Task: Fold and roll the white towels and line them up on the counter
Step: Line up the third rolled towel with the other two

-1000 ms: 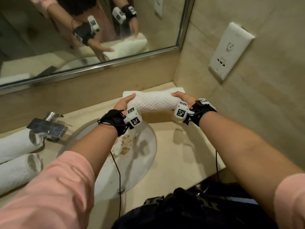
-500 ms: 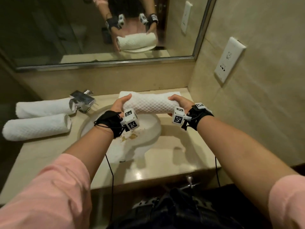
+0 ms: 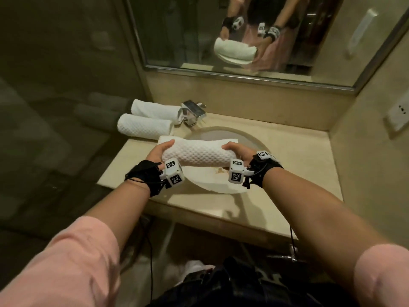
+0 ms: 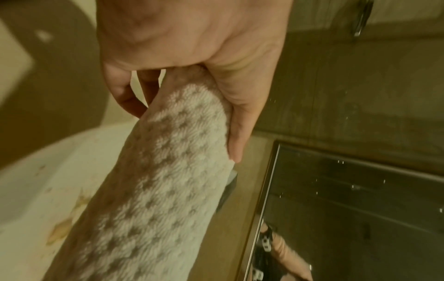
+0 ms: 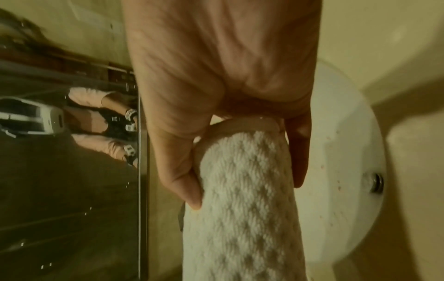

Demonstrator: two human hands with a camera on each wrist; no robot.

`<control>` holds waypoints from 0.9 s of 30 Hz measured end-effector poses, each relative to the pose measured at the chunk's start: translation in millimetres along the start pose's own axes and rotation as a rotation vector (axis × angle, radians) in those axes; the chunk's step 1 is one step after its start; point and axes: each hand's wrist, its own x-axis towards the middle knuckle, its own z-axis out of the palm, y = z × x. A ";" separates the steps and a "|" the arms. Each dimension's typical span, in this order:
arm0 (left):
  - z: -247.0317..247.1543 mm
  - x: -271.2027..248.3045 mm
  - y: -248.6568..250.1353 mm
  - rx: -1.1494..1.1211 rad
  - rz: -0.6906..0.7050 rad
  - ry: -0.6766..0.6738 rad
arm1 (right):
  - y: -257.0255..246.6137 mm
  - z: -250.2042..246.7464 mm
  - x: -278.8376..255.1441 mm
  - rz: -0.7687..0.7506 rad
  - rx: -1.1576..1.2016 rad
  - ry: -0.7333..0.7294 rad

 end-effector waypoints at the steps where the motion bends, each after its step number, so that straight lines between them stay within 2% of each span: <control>1: -10.3 -4.5 3.0 -0.012 0.006 0.015 | 1.5 11.2 5.8 0.004 -0.024 -0.005; 6: -66.8 -9.7 23.2 -0.056 0.005 0.039 | 7.1 63.1 36.3 0.003 -0.191 0.017; 11: -114.4 -3.4 50.5 -0.109 0.012 0.042 | 12.2 110.0 68.2 0.042 -0.204 0.029; 16: -172.2 20.1 88.3 -0.034 -0.028 0.139 | 26.7 149.3 136.8 0.065 -0.224 0.079; 19: -195.1 37.5 106.3 -0.023 -0.086 0.110 | 29.2 175.1 151.1 0.082 -0.195 0.094; 22: -209.1 52.3 117.1 -0.034 -0.107 0.071 | 37.1 182.0 181.3 0.092 -0.283 0.145; 25: -220.4 68.1 120.9 -0.044 -0.117 0.060 | 52.5 166.2 234.1 0.144 -0.367 0.179; 27: -230.8 79.3 120.1 -0.055 -0.137 0.068 | 58.1 167.7 241.1 0.172 -0.419 0.210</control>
